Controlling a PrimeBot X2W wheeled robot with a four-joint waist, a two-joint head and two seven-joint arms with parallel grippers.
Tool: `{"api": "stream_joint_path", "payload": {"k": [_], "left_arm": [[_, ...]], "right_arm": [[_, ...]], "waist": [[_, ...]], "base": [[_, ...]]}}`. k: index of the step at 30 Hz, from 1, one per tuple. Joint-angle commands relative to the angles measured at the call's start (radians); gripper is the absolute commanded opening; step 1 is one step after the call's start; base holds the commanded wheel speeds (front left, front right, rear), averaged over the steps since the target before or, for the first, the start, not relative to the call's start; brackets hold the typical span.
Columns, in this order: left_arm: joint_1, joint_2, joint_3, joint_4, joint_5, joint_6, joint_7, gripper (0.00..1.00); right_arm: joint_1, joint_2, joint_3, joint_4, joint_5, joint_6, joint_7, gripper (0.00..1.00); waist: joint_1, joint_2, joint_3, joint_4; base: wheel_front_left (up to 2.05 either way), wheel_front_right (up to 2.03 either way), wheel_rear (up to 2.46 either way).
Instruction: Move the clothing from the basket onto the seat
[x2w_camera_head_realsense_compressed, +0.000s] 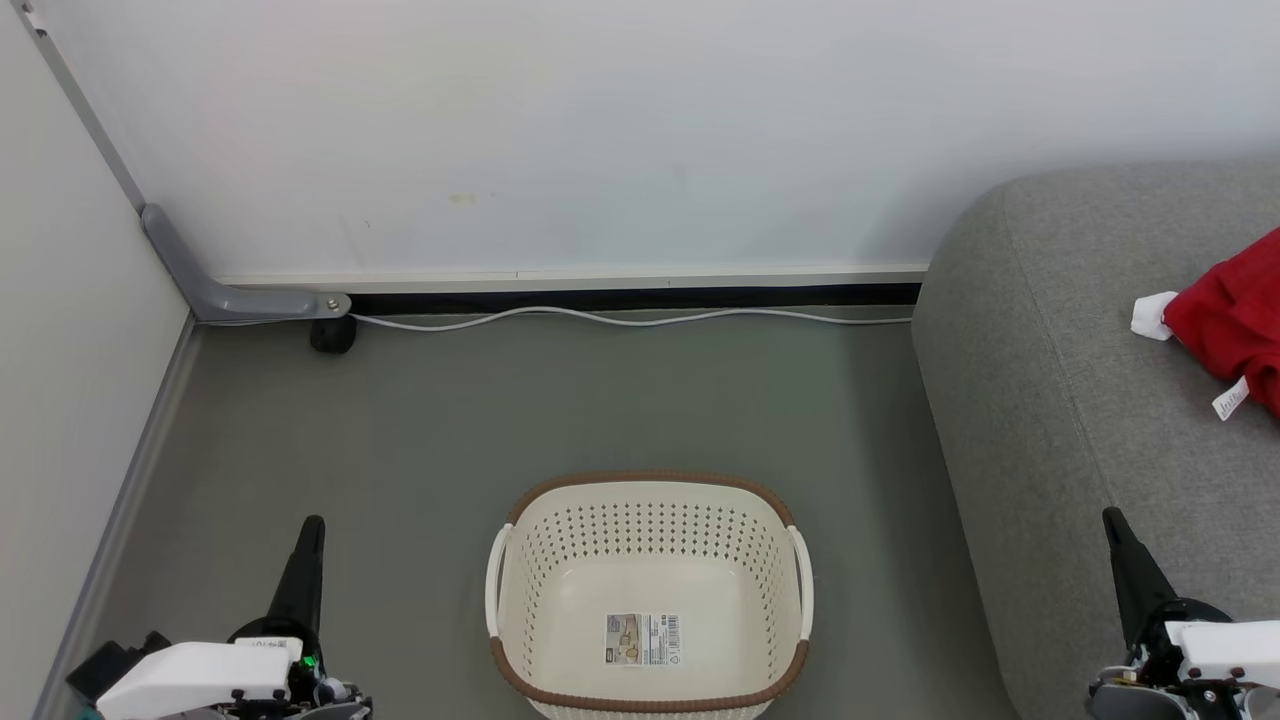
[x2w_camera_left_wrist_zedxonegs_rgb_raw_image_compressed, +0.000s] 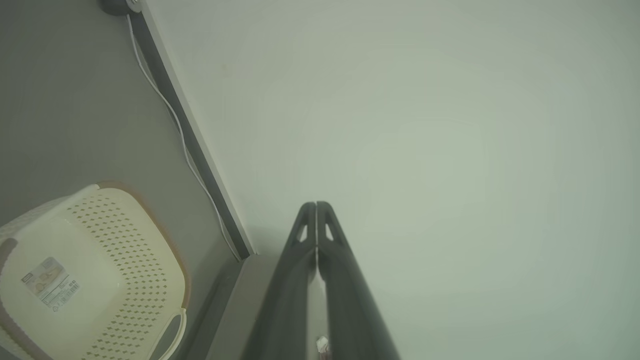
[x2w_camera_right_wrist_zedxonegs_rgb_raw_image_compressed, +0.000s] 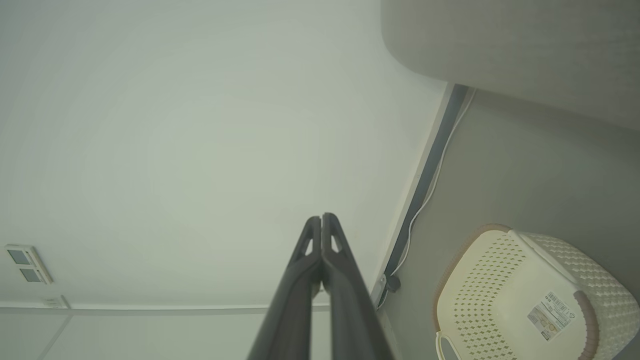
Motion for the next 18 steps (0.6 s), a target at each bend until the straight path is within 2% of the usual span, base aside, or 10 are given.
{"api": "stream_joint_path", "payload": {"k": [1, 9, 18], "left_arm": [[-0.058, 0.016, 0.038, -0.022, -0.032, -0.016, 0.009, 0.00], [-0.076, 0.016, 0.056, -0.019, -0.122, -0.032, 0.033, 0.00], [-0.076, 0.013, 0.060, -0.019, -0.120, -0.032, 0.037, 0.00]], "right_arm": [[-0.048, -0.006, 0.012, -0.032, 0.025, 0.004, 0.016, 0.00], [-0.055, 0.009, -0.005, -0.035, 0.093, 0.004, 0.040, 0.00], [-0.055, 0.009, -0.005, -0.035, 0.094, 0.004, 0.041, 0.00]], "waist": [[0.0000, 0.0000, 0.000, 0.000], [0.0000, 0.0000, 0.000, -0.001], [0.0000, 0.0000, 0.000, -0.001]], "base": [[0.00, 0.00, 0.00], [0.00, 0.00, 0.00], [0.00, 0.00, 0.00]]}}
